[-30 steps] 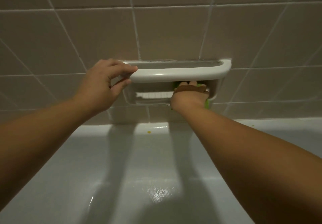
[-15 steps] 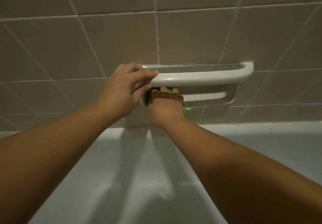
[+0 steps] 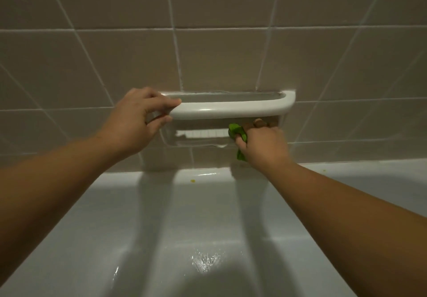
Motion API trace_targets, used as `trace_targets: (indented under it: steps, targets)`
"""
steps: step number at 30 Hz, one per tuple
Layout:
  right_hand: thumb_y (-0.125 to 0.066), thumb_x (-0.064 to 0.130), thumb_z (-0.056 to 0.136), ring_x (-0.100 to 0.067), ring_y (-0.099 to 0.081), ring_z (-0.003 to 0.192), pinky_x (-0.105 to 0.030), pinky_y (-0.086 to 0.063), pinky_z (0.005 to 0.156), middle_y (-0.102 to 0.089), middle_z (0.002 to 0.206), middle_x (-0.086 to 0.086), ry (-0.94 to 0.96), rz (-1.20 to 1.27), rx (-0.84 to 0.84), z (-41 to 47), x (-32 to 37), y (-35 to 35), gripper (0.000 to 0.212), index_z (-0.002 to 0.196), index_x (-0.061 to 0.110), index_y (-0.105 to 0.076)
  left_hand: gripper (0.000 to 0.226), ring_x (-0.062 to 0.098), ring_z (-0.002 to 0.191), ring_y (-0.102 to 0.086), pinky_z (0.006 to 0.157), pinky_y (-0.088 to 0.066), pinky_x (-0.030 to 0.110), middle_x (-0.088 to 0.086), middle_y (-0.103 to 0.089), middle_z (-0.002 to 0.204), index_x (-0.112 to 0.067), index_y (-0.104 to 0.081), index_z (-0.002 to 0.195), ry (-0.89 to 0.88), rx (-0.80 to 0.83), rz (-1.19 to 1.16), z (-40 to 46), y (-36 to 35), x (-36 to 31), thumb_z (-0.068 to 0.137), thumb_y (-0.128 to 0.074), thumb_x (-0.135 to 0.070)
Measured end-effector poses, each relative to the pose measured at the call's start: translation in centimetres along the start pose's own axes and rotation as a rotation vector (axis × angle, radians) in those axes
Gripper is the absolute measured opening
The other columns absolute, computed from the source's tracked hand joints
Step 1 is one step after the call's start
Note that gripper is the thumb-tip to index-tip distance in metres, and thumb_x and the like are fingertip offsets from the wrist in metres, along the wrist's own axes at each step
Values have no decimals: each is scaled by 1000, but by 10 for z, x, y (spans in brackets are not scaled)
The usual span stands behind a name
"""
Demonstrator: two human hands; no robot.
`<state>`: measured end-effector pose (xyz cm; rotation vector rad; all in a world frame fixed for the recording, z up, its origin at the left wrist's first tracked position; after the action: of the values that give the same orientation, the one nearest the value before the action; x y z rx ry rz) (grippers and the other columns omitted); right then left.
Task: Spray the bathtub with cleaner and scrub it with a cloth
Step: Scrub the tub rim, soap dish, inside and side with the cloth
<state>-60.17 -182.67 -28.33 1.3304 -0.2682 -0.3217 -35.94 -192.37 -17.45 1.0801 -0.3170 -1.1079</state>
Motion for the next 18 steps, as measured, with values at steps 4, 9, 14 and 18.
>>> trace_targets:
  steps: [4,9,14,18]
  targets:
    - [-50,45,98,-31,-49,85,-38,-40,69,-68,99,-4,-17,117,-181,-53,-22,22,33,105,21,-72,35,29,98,-57,87,-42,35,4,-67,107,-22,-74,123,-1,4,28,2,2,-7,90,-77,-12]
    - [-50,45,96,-30,-51,93,-42,-46,76,-67,110,-1,-7,301,-394,-98,-62,75,39,120,22,-72,37,33,93,-59,85,-42,36,7,-69,105,-20,-76,121,12,-1,27,3,3,-12,87,-78,-5]
    - [-54,42,98,-32,-48,110,-43,-43,94,-61,124,-2,-66,419,-572,-56,-79,141,40,129,21,-68,40,35,94,-60,85,-44,39,7,-69,107,-21,-75,122,24,28,25,5,1,-7,85,-79,-4]
    - [-59,45,97,-35,-45,112,-49,-45,95,-57,127,-6,-123,371,-439,-11,-42,121,36,126,26,-68,39,32,97,-59,87,-43,37,5,-68,108,-21,-75,122,35,27,10,4,1,-8,87,-79,-5]
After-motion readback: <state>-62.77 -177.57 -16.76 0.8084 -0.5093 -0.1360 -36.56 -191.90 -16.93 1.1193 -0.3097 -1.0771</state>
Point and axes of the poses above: each hand's wrist, its own z-axis towards the middle knuckle, its own y-axis out of the back of the hand, x = y × z, the point moved 10 cm from there along z, towards the middle knuckle
